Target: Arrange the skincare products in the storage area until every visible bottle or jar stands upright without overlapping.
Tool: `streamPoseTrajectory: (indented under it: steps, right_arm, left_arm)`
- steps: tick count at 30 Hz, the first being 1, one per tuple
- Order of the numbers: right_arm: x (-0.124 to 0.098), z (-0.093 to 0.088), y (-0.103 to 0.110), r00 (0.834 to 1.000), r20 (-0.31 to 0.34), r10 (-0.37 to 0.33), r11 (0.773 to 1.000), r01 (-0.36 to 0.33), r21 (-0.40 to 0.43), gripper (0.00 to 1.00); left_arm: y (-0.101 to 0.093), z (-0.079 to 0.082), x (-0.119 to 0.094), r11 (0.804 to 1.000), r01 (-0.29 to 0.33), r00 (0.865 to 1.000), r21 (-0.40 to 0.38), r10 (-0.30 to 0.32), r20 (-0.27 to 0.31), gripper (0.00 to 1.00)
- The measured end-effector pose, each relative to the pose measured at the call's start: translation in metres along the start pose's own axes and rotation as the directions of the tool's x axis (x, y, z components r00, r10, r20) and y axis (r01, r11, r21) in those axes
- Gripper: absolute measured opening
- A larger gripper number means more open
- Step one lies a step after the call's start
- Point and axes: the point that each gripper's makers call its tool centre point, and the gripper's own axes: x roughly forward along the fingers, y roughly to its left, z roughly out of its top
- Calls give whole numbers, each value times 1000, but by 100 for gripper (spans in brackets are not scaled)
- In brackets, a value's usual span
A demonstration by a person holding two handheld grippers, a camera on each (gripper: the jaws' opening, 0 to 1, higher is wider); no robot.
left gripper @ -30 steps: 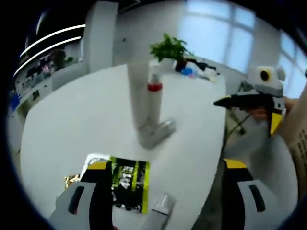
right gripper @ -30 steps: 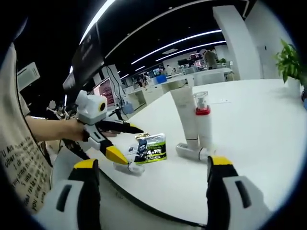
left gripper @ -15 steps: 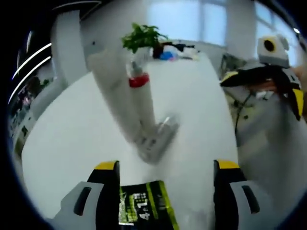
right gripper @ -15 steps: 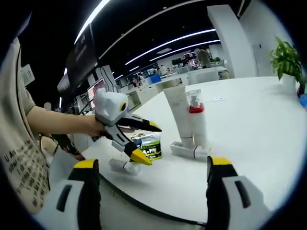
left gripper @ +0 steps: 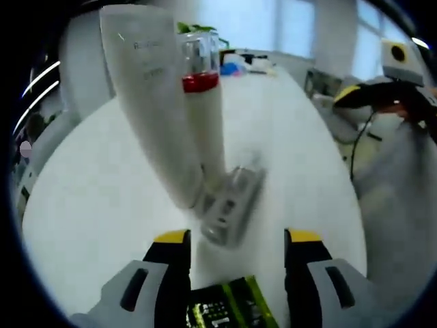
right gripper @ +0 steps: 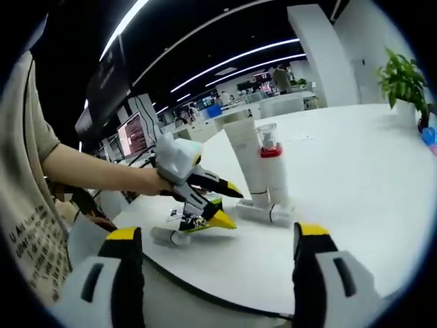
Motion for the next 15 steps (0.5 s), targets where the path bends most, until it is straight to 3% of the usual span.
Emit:
streamPoseTrajectory:
  steps: [4, 15]
  right_arm:
    - [0, -1, -2, 1000, -2, -10, 1000, 10, 12, 91]
    - [0, -3, -4, 1000, -8, -21, 999, 21, 25, 90]
  left_arm:
    - [2, 1, 7, 1000, 15, 1000, 11, -15, 1, 44]
    - [-5, -1, 19, 990, 39, 999, 133, -34, -40, 24]
